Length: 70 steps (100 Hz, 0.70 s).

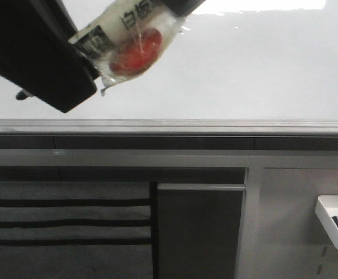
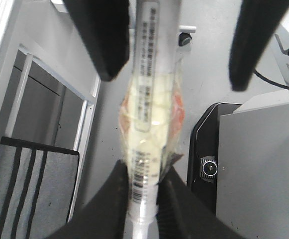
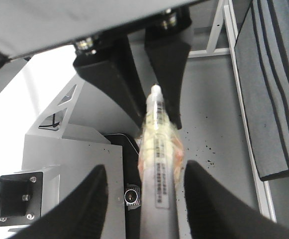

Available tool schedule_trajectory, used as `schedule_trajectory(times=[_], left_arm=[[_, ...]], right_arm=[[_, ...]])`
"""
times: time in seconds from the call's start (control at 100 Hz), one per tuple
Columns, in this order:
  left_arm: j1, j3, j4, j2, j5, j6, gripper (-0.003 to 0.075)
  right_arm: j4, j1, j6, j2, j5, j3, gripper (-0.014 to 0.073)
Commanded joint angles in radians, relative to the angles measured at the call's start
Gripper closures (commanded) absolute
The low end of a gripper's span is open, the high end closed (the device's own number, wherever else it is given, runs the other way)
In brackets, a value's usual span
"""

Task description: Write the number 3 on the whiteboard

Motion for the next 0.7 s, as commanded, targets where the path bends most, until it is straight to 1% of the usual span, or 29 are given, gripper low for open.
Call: schedule_trajectory(times=[0.0, 0.06, 0.1, 0.25, 0.32, 0.39, 0.45, 0.5, 0.57, 0.62, 0.64, 0.65, 0.69], left_arm=[[-0.006, -0.035, -0.031, -0.023, -0.043, 0.0, 0.0738], [-0.006, -0.035, -0.031, -0.023, -0.042, 0.0, 0.0738], [-0.006, -0.035, -0.031, -0.023, -0.042, 0.0, 0.0738], [-0.006, -0.035, -0.031, -0.023, -0.042, 0.0, 0.0738], [-0.006, -0.035, -0.031, -0.023, -0.042, 0.0, 0.0738], [-0.006, -0.035, -0.031, -0.023, -0.047, 0.0, 0.0738], [-0.006, -0.035, -0.031, -0.023, -0.047, 0.0, 0.0728], [-0.006, -0.035, -0.031, -0.023, -0.05, 0.0, 0.0692], [-0.006, -0.035, -0.031, -0.023, -0.055, 0.0, 0.0594], [-0.006, -0.035, -0.031, -0.023, -0.062, 0.0, 0.0489], [-0.006, -0.035, -0.031, -0.023, -0.064, 0.0, 0.0462], [-0.006, -0.035, -0.031, -0.023, -0.066, 0.0, 0.0435], [-0.006, -0.035, -0.031, -0.023, -0.066, 0.0, 0.0365]], right_arm=[[0.031, 0.004, -0.011, -0.02, -0.029, -0.036, 0.0308], [0.031, 0.004, -0.011, -0.02, -0.029, -0.036, 0.0327], [0.031, 0.004, -0.011, -0.02, -0.029, -0.036, 0.0355], [0.031, 0.004, -0.011, -0.02, -0.029, -0.036, 0.0507], [0.031, 0.004, -0.011, -0.02, -0.029, -0.036, 0.0559], [0.029, 0.004, -0.011, -0.02, -0.025, -0.036, 0.0591], [0.029, 0.004, -0.011, -0.02, -0.023, -0.036, 0.0601], [0.029, 0.004, -0.011, -0.02, -0.02, -0.036, 0.06], [0.029, 0.004, -0.011, -0.02, -0.019, -0.036, 0.06], [0.029, 0.004, -0.011, -0.02, -0.017, -0.036, 0.06], [0.029, 0.004, -0.011, -0.02, -0.017, -0.036, 0.06], [0.029, 0.004, -0.011, -0.02, -0.017, -0.036, 0.06], [0.029, 0.004, -0.011, -0.02, -0.015, -0.036, 0.06]])
